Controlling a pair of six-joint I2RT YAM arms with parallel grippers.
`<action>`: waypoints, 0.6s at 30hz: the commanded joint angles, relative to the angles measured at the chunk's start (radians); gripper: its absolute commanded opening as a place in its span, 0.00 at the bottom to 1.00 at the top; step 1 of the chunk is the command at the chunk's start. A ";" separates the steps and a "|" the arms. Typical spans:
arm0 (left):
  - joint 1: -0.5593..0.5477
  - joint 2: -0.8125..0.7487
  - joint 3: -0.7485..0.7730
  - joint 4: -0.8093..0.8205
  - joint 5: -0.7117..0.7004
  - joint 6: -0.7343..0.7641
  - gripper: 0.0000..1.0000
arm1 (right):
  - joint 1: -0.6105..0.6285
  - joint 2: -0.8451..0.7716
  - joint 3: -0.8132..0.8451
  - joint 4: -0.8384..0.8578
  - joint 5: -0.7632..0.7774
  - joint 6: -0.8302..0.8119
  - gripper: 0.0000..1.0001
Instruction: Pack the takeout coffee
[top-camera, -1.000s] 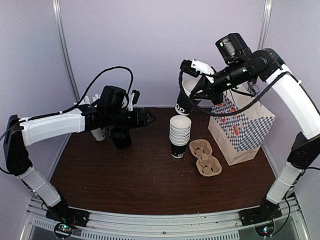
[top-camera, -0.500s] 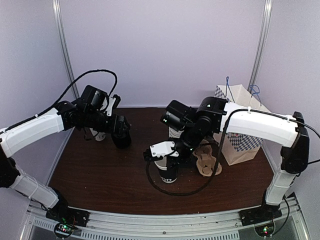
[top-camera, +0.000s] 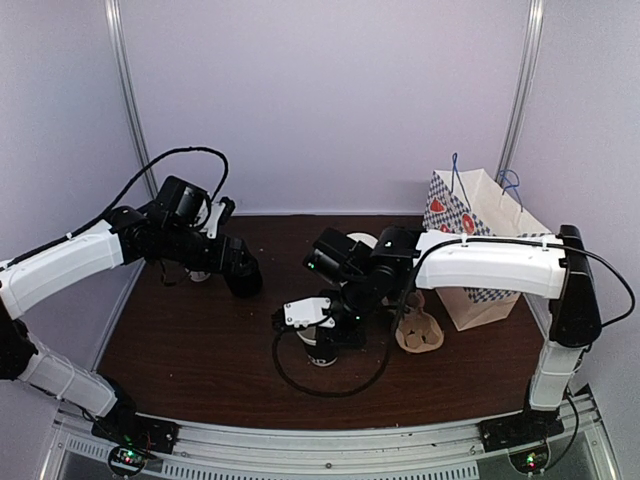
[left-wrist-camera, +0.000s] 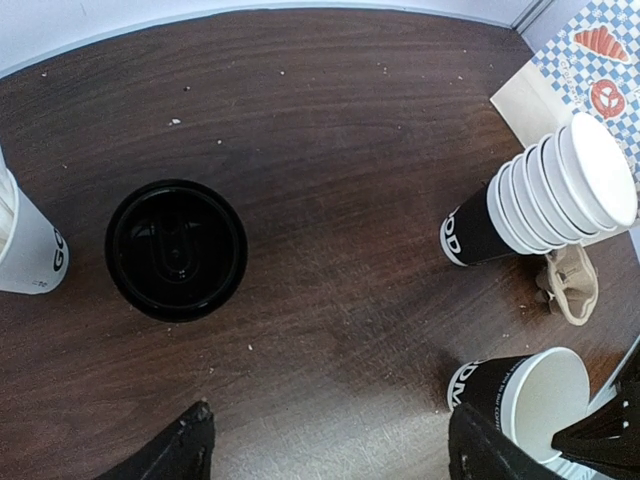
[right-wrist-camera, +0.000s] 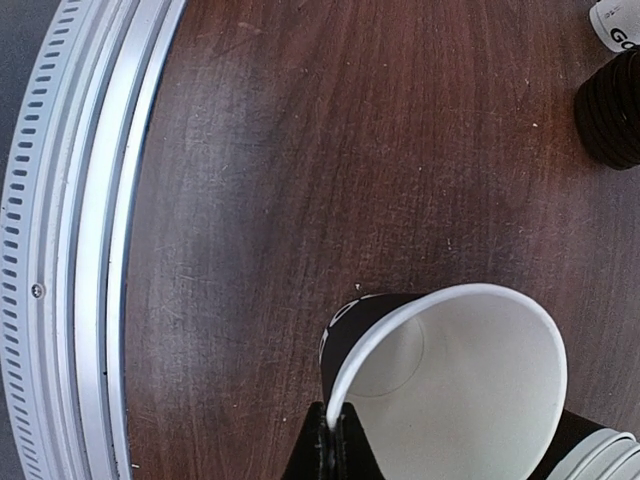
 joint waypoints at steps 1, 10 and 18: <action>0.014 -0.005 -0.010 0.018 0.036 0.017 0.81 | 0.012 0.018 -0.010 0.028 -0.009 0.009 0.00; 0.033 0.033 0.026 -0.038 -0.004 0.047 0.80 | 0.011 0.000 0.041 -0.032 0.011 0.008 0.31; 0.045 0.124 0.149 -0.208 -0.197 0.106 0.76 | -0.058 -0.182 0.093 -0.197 -0.003 -0.034 0.33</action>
